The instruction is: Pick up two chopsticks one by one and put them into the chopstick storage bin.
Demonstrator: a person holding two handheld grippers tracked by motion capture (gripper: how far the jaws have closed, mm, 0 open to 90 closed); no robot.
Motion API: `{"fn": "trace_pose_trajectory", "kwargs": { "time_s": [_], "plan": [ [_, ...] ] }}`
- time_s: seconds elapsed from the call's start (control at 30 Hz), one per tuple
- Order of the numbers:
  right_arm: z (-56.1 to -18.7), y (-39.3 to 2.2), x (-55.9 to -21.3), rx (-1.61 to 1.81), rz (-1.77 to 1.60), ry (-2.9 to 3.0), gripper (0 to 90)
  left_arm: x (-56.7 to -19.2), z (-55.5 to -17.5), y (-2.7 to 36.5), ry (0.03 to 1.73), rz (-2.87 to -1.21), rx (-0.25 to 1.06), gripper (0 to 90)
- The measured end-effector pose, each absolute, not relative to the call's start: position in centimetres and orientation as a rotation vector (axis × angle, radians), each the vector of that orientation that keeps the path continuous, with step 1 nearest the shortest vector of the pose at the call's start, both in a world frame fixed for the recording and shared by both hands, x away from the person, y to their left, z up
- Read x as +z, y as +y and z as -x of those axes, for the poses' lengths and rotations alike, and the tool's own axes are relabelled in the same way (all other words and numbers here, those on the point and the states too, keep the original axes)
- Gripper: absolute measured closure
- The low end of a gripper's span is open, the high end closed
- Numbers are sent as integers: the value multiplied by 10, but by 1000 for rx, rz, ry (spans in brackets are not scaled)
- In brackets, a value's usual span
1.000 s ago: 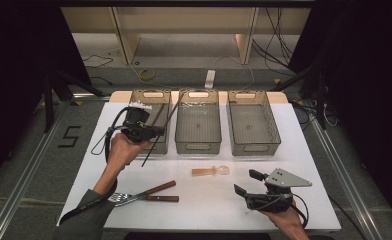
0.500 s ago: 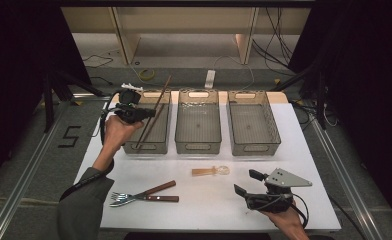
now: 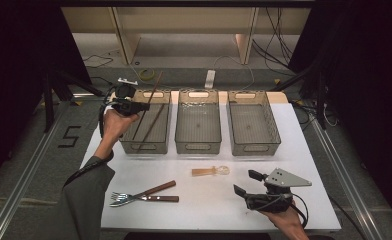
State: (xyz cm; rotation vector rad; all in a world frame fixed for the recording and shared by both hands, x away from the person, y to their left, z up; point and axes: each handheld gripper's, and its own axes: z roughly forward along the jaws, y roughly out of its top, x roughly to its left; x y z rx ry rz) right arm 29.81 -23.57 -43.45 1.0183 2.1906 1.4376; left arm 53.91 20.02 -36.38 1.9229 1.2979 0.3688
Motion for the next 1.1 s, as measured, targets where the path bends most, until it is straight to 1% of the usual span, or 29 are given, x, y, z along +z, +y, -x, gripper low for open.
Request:
{"fn": "trace_pose_trajectory", "kwargs": {
  "time_s": [0.27,0.5,0.57,1.1],
  "plan": [
    [-298,-235,-435,1439,-1014,2190,270,-367,-548,204,1314,-1955,419,848],
    [-298,-235,-435,1440,-1014,2193,270,-375,-552,205,1322,-1965,418,846],
    [-298,-234,-435,1440,-1014,2193,270,-377,-552,204,1309,-1975,453,847],
    [-297,-234,-436,1438,-1010,2204,270,-396,-554,202,1334,-2009,423,843]
  ]
}}
